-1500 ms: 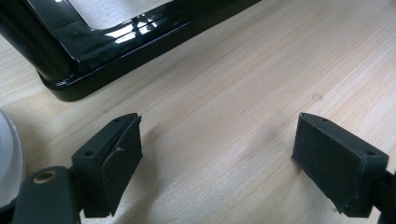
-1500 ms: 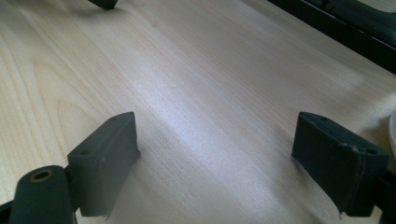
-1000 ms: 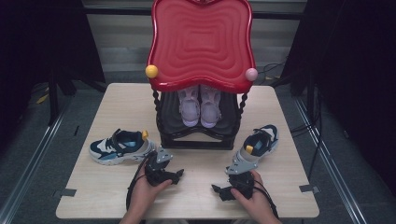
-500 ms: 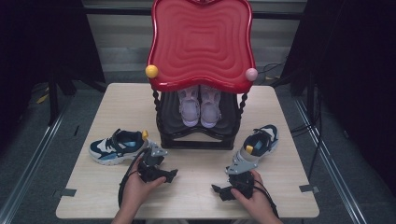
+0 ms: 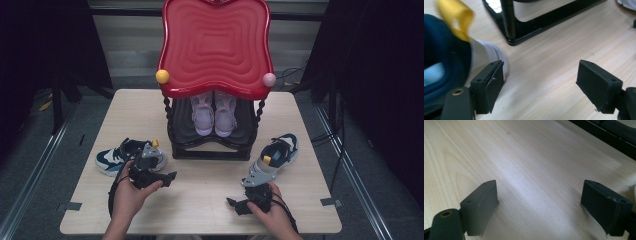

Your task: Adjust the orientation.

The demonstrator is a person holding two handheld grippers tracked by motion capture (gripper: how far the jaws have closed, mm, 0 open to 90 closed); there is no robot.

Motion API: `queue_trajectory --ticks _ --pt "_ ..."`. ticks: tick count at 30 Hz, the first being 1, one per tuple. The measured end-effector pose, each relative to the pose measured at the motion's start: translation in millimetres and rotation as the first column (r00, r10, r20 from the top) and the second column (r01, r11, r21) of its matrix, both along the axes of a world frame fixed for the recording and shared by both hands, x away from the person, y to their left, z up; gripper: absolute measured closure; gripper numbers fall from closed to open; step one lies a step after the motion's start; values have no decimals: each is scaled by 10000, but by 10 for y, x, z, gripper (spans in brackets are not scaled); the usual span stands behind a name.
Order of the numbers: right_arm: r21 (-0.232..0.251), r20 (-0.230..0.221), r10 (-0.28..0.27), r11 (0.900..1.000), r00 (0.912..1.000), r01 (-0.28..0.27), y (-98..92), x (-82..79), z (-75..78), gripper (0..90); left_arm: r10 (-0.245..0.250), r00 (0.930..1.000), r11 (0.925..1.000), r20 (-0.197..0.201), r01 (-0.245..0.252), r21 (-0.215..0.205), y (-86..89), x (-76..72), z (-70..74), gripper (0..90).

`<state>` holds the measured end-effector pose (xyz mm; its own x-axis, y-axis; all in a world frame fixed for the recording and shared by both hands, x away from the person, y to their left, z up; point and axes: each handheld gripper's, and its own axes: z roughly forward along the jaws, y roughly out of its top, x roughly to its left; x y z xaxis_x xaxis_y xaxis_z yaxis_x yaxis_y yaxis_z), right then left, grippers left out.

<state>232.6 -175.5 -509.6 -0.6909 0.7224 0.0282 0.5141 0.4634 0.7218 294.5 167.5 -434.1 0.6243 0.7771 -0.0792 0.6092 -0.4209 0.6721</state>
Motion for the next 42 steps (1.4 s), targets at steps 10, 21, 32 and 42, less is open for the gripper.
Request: queue_trajectory --ticks 10,21,32,42 --pt "-1 3 -4 10000 10000 4 0 0 0 135 864 9947 9962 562 -858 -124 172 67 260 243" --pt "-7 25 12 10000 10000 -12 -1 2 -1 135 1736 9839 9844 431 -1746 211 255 405 108 371" --pt "-3 10 2 10000 10000 -2 0 1 0 135 1648 9858 9861 -318 -1639 276 280 529 10 680" --pt "0 9 2 10000 10000 -2 0 1 0 135 657 9955 9970 -676 -628 450 335 347 50 700"
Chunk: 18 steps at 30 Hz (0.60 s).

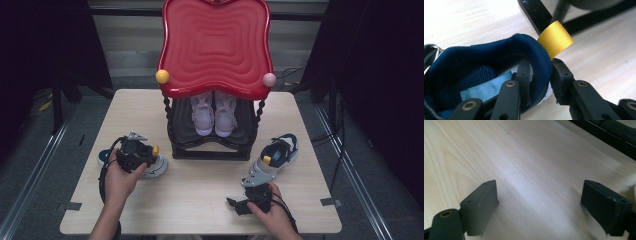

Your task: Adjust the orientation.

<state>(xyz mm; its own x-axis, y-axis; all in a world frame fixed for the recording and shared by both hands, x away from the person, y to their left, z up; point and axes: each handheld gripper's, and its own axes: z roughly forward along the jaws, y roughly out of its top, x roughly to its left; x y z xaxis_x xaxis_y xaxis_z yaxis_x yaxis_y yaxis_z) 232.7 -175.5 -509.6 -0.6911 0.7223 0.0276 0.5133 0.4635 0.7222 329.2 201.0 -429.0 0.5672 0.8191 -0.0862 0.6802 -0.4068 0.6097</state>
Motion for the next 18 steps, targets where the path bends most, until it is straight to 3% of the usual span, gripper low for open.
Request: queue_trajectory --ticks 4,7,10,12,18 --pt "-3 18 8 10000 10000 -8 0 1 -1 135 22 10000 10000 -29 -22 -84 76 -112 16 674" --pt "-1 -1 0 10000 10000 0 0 0 0 135 365 9992 9990 181 -360 -281 110 -140 31 525" --pt "-5 20 10 10000 10000 -10 0 2 -1 134 688 9971 9969 315 -675 -412 116 -111 38 432" --pt "-14 14 8 10000 10000 -8 0 3 0 134 842 9963 9955 199 -832 -462 94 -72 33 380" --pt "-27 -16 0 10000 10000 0 2 4 1 133 1204 9926 9927 172 -1202 -97 -48 24 -30 287"
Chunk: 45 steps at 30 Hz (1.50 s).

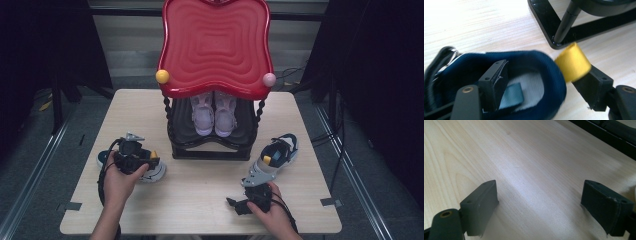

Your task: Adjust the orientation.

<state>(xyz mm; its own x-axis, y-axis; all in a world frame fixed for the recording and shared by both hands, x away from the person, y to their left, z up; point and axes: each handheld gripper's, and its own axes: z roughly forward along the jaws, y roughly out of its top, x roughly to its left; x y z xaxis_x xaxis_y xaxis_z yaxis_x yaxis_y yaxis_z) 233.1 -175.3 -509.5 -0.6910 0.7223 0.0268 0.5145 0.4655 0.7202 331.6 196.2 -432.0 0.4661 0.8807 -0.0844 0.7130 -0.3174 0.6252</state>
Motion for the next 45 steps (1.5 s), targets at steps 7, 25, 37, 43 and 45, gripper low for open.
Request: queue_trajectory --ticks 7,25,37,43,45 --pt "-4 9 -2 10000 10000 2 0 0 0 133 -26 9998 9999 181 23 135 -16 22 -15 467" --pt "-10 26 -2 10000 10000 3 0 1 0 132 -1861 9809 9825 -572 1858 -90 64 -170 43 578" --pt "-1 33 24 10000 10000 -24 -1 3 -1 132 -1668 9802 9852 -1067 1700 207 -24 -57 106 320" --pt "3 -2 -3 10000 10000 3 0 0 0 132 -1417 9872 9879 -726 1457 532 -101 -34 99 497" --pt "-7 22 2 10000 10000 -2 -1 1 0 132 -1519 9860 9865 -694 1556 517 -92 -37 101 561"
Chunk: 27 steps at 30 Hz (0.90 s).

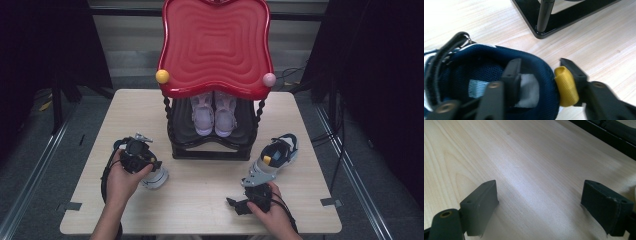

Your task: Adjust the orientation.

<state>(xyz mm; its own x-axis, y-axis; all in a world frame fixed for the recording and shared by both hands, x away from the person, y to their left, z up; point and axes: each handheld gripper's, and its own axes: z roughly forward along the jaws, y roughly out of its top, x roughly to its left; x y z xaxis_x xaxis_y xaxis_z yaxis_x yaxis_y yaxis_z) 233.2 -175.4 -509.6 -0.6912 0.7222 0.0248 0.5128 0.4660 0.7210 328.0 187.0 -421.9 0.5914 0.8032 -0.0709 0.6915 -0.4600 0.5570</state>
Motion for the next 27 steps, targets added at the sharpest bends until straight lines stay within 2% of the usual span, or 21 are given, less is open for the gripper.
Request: queue_trajectory --ticks 1,4,7,10,13,14,16,19,20,23,24,25,27 --pt "8 -21 -3 10000 10000 3 1 -1 0 132 -64 10000 9999 -44 63 -123 13 -6 1 577" --pt "6 -17 3 10000 10000 -3 1 -1 0 133 -443 9989 9989 -128 441 -150 44 -30 12 650" --pt "12 -14 1 10000 10000 -1 1 0 0 132 -1191 9923 9921 -346 1175 -442 108 -65 10 693" --pt "7 -19 3 10000 10000 -3 1 -1 1 132 -1474 9881 9888 -441 1461 -301 125 -101 29 690" --pt "5 5 18 10000 10000 -18 0 1 -1 132 -1667 9844 9859 -565 1674 72 127 -99 45 662" --pt "6 1 3 10000 10000 -3 1 1 0 132 -1566 9860 9874 -566 1577 156 121 -97 60 638" --pt "10 -6 7 10000 10000 -7 1 0 0 132 -1625 9846 9854 -638 1652 405 114 -90 82 561" --pt "9 -23 -5 10000 10000 5 1 -1 0 132 -1665 9820 9818 -892 1735 770 109 -80 116 499" --pt "10 -24 -5 10000 10000 5 1 -1 0 132 -1590 9827 9827 -952 1669 809 108 -78 122 474" --pt "9 -21 -4 10000 10000 4 1 -1 0 132 -1658 9781 9783 -1261 1793 1043 125 -56 147 405" --pt "10 -28 -8 10000 10000 9 1 -2 0 132 -1555 9781 9802 -1385 1702 1015 128 -53 149 400" --pt "9 -3 7 10000 10000 -7 1 0 0 132 -1624 9756 9764 -1480 1805 1183 133 -44 158 390" --pt "10 -25 -6 10000 10000 6 1 -1 0 132 -1716 9724 9734 -1582 1921 1248 126 -38 164 375"
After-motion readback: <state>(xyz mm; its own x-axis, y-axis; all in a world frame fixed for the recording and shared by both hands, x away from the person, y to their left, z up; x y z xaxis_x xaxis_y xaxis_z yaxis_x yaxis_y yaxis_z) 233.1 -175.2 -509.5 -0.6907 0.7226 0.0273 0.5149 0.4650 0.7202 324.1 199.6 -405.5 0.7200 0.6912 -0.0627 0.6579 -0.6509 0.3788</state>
